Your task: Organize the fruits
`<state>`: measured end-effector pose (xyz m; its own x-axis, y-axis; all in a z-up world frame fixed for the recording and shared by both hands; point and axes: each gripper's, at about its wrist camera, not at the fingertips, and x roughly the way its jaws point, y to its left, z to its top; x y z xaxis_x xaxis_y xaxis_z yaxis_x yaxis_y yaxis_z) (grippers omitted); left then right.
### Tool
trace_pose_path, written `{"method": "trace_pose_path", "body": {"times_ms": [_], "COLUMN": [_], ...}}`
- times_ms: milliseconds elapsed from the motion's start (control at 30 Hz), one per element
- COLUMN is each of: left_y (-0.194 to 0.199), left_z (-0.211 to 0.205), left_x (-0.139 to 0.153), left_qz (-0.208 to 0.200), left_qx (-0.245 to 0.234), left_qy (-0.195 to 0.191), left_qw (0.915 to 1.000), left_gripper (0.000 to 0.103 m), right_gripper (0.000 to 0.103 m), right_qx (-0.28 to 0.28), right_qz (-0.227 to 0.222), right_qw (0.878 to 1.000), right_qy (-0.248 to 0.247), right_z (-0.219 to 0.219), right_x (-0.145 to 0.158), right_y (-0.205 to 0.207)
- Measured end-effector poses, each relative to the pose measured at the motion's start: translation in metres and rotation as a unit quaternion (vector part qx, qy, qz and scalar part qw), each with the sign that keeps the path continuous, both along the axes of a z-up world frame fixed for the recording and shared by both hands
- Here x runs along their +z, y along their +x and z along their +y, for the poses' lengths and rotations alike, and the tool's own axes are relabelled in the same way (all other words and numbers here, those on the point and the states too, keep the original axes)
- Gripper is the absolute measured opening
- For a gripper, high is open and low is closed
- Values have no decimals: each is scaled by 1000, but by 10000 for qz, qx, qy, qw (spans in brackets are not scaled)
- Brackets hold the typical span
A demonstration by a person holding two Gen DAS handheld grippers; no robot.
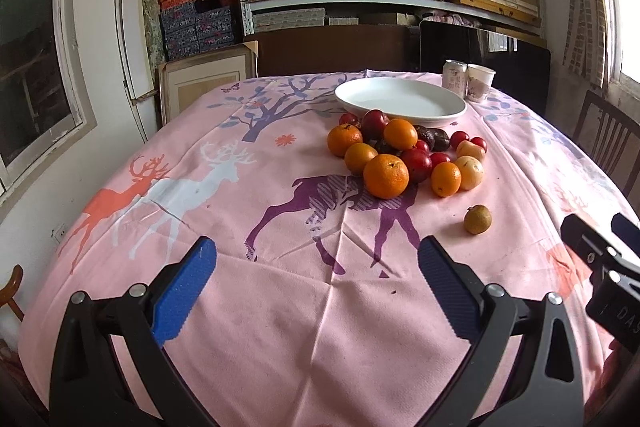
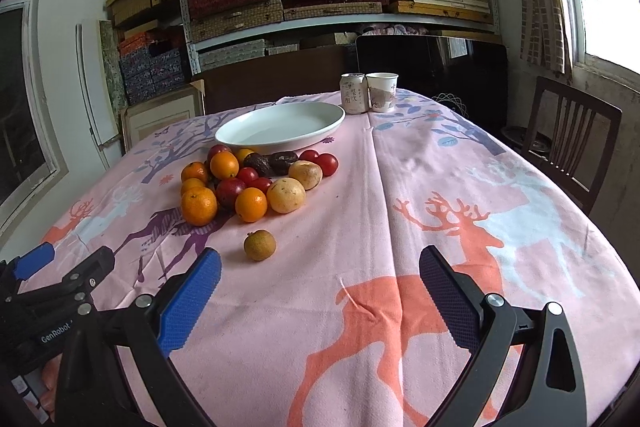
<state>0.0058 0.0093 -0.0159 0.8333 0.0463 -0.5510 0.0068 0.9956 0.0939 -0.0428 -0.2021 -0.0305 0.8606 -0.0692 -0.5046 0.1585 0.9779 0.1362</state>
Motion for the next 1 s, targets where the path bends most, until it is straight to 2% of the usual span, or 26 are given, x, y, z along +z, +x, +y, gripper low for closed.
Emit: {"method": "trace_pose_path", "body": {"times_ms": [67,233,333,400,533,633,1000], "left_y": [-2,1,10,18,28,30,17], "left_z": [0,-2,-10,-13,-1,7,-4], "left_x": [-2,-8,-18,-24,-32,-35,-23], "left_qz": [-77,126,502,739,1051,1106,719], "left_qx": [-83,-392,-645,-616,-609,-532,-210], "left_qy": [-81,-325,-311,-266,-703,-957,-319], "left_qw": [9999,9986,9962,9950,9901,9878,9967], "left_gripper": [99,99,99,99,99,99,99], "right_gripper": [99,99,99,99,99,99,99], "right_qx": [-156,-443,-374,-263,-5,-117,-161], "right_qz": [3,291,506,547,754,595,638], "right_qw": [9999,9985,9979,9980,9966,9970,9956], "right_qy": [-52,-111,-154,-171,-340,-484,-663], "right_z": [-1,-3,-2,0,13,17,20], "right_x": [-1,-7,-11,-13,-20,-17,-16], "right_y": [0,7,14,15,19,12,13]}}
